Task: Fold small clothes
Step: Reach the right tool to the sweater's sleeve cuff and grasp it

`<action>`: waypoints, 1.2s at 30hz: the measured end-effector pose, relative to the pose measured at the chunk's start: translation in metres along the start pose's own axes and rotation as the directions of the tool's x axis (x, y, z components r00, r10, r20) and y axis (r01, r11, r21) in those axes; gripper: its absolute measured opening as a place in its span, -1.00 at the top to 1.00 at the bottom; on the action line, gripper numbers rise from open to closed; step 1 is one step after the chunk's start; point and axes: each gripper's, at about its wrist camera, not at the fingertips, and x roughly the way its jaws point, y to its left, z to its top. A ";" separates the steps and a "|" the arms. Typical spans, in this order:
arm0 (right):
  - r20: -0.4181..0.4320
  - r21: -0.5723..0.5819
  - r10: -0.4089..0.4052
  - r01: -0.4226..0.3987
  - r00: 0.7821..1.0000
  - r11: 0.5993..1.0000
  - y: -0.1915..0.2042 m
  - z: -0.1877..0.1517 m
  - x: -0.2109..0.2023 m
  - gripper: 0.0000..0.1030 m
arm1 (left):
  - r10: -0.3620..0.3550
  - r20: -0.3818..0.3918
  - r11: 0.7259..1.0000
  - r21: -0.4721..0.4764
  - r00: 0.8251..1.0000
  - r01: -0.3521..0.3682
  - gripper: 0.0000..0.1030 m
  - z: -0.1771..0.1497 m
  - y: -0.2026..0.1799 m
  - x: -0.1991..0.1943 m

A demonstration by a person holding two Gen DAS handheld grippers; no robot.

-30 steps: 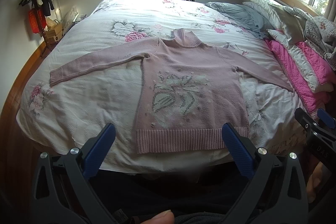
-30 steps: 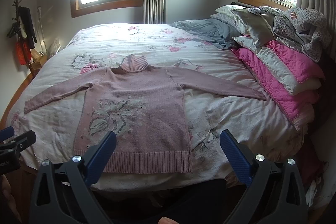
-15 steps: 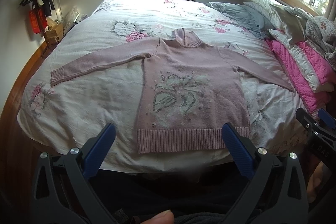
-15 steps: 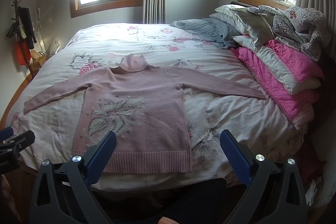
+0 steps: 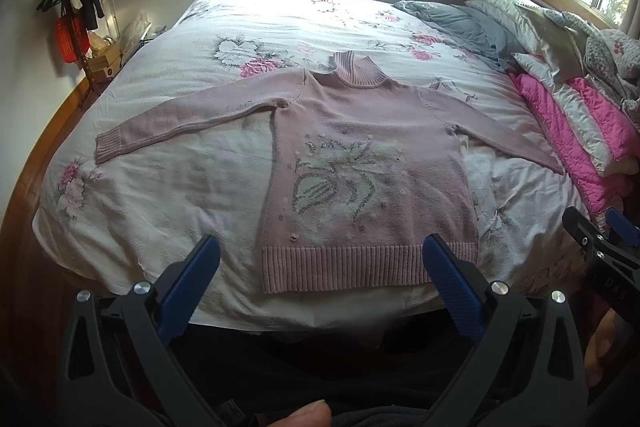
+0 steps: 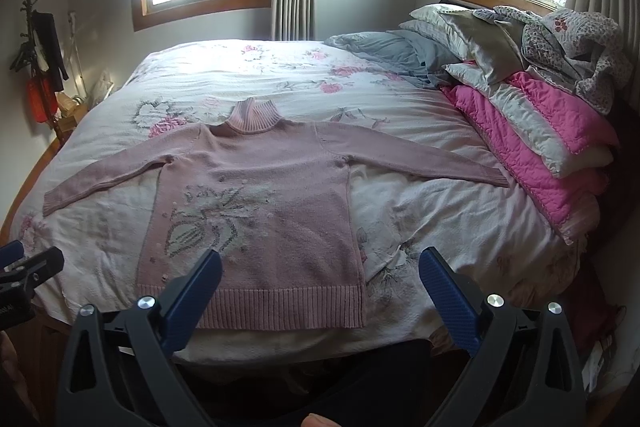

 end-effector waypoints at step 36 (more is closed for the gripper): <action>0.146 0.939 0.220 -0.205 0.965 0.277 -0.507 -0.011 0.357 -0.03 | -0.282 0.010 0.959 -0.015 0.959 0.282 -0.95 0.046 -0.045 0.119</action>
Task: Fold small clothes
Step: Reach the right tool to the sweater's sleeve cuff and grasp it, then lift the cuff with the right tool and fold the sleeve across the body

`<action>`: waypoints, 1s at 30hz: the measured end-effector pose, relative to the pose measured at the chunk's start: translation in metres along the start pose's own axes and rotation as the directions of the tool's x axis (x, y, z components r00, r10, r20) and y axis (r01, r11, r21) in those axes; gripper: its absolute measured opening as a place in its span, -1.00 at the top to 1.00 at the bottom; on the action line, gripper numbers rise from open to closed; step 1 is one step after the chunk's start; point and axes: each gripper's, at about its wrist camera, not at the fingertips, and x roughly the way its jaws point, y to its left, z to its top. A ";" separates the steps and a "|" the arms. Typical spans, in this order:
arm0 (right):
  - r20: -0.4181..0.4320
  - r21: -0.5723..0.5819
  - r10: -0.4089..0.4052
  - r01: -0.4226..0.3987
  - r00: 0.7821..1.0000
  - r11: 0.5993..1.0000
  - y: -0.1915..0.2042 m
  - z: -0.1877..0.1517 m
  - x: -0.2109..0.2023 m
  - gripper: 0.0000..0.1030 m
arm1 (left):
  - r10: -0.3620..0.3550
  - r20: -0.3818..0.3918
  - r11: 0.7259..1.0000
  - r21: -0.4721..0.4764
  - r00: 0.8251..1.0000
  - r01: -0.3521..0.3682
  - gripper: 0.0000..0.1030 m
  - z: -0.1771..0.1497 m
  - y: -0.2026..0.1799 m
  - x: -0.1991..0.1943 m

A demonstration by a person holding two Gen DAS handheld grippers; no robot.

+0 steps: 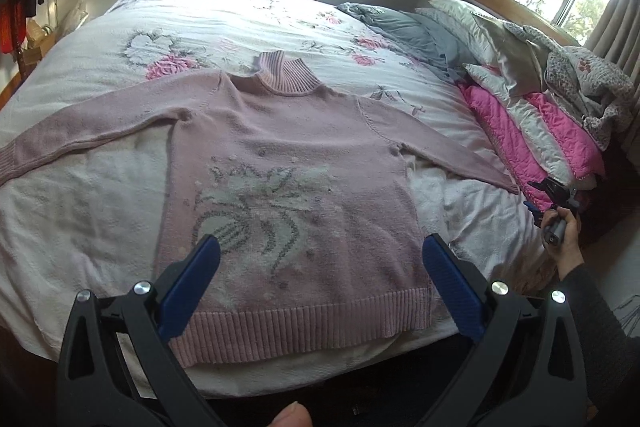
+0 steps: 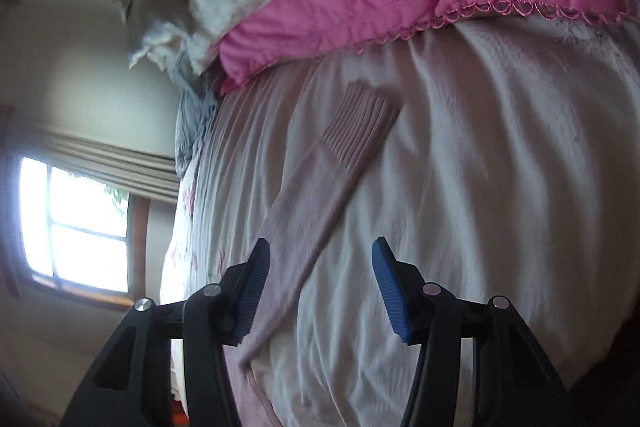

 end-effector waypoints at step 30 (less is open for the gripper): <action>0.075 -0.207 -0.085 0.099 0.994 0.973 0.083 0.031 0.055 0.86 | -0.070 -0.150 0.990 -0.128 0.986 0.050 -0.95 -0.019 0.030 0.060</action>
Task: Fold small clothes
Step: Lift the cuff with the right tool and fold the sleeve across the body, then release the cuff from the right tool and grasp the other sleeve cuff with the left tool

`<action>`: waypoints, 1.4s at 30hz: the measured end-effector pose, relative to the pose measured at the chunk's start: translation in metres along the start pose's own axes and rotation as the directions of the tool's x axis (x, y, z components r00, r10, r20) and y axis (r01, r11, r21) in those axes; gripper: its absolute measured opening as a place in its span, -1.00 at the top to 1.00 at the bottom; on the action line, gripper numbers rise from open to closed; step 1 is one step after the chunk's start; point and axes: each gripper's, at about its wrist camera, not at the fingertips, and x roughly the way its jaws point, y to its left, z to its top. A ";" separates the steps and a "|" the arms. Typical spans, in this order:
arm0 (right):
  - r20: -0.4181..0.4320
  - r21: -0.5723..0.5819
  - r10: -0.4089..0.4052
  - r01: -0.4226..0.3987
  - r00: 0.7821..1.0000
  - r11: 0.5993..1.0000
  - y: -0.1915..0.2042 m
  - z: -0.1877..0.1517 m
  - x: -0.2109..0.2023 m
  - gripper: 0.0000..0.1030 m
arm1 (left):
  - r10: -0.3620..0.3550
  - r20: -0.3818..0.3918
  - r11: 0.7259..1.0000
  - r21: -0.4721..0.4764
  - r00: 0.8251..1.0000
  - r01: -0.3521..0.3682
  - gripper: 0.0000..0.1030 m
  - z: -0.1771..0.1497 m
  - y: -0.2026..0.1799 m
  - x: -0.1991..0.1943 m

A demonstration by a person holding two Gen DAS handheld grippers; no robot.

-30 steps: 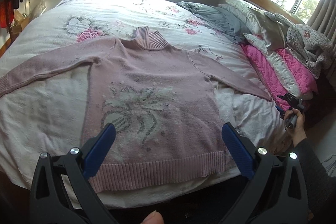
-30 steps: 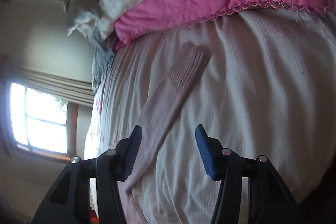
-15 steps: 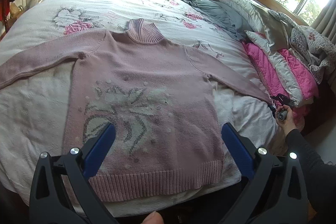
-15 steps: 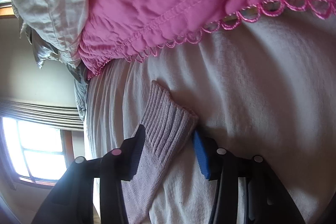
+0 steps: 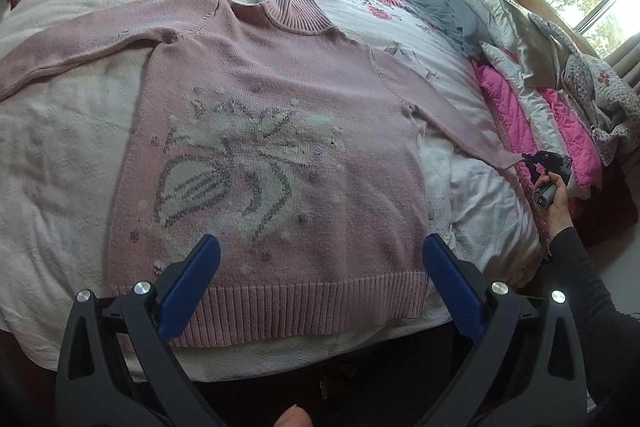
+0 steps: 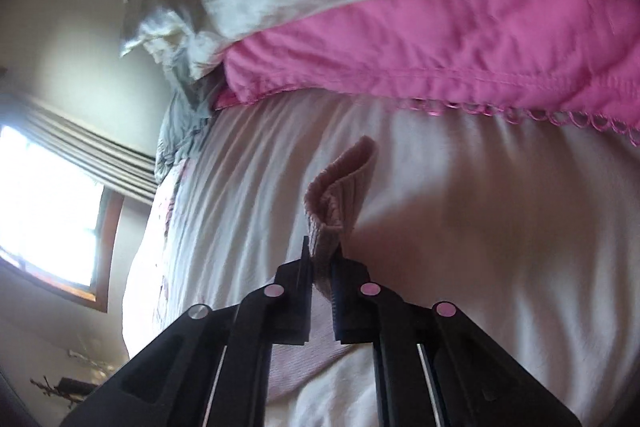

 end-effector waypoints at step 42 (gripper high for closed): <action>-0.237 -0.805 -0.063 -0.159 0.969 0.571 0.225 -0.440 0.038 0.00 | -0.430 -0.090 0.882 -0.256 0.898 0.396 -0.95 0.181 0.034 0.156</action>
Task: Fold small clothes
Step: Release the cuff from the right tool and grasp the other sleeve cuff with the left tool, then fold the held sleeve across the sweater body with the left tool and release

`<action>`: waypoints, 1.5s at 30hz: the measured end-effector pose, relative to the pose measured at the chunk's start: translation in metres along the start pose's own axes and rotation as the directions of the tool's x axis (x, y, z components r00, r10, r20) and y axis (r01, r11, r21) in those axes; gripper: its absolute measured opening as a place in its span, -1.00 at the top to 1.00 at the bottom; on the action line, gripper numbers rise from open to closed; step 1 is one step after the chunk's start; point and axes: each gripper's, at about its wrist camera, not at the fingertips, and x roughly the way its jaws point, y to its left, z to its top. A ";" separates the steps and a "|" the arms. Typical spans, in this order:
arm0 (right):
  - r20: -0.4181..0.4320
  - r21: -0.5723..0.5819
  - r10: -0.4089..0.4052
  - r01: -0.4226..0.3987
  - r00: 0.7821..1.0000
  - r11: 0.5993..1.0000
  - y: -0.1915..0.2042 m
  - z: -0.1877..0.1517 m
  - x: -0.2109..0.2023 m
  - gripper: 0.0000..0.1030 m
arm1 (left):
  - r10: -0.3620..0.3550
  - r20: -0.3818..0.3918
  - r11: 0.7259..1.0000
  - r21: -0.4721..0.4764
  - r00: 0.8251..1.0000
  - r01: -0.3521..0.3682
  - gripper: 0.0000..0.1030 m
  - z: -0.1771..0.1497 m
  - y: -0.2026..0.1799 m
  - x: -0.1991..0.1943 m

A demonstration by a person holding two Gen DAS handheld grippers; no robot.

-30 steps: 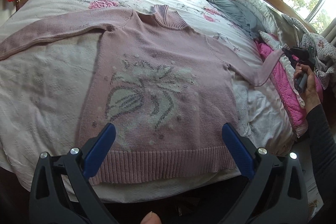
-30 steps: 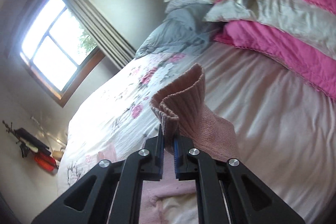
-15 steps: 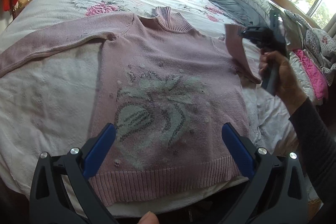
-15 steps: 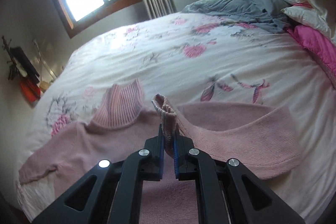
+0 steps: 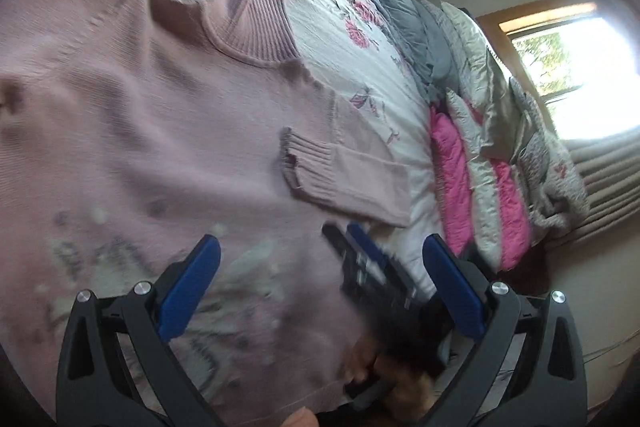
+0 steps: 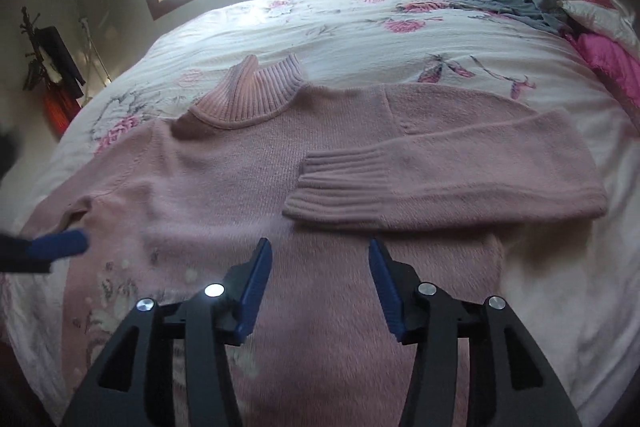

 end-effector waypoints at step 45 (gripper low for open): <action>-0.014 0.313 0.146 -0.134 0.989 0.940 -0.023 -0.134 -0.132 -0.14 | 0.188 0.011 0.982 0.015 0.982 -0.188 0.92 0.163 0.000 -0.088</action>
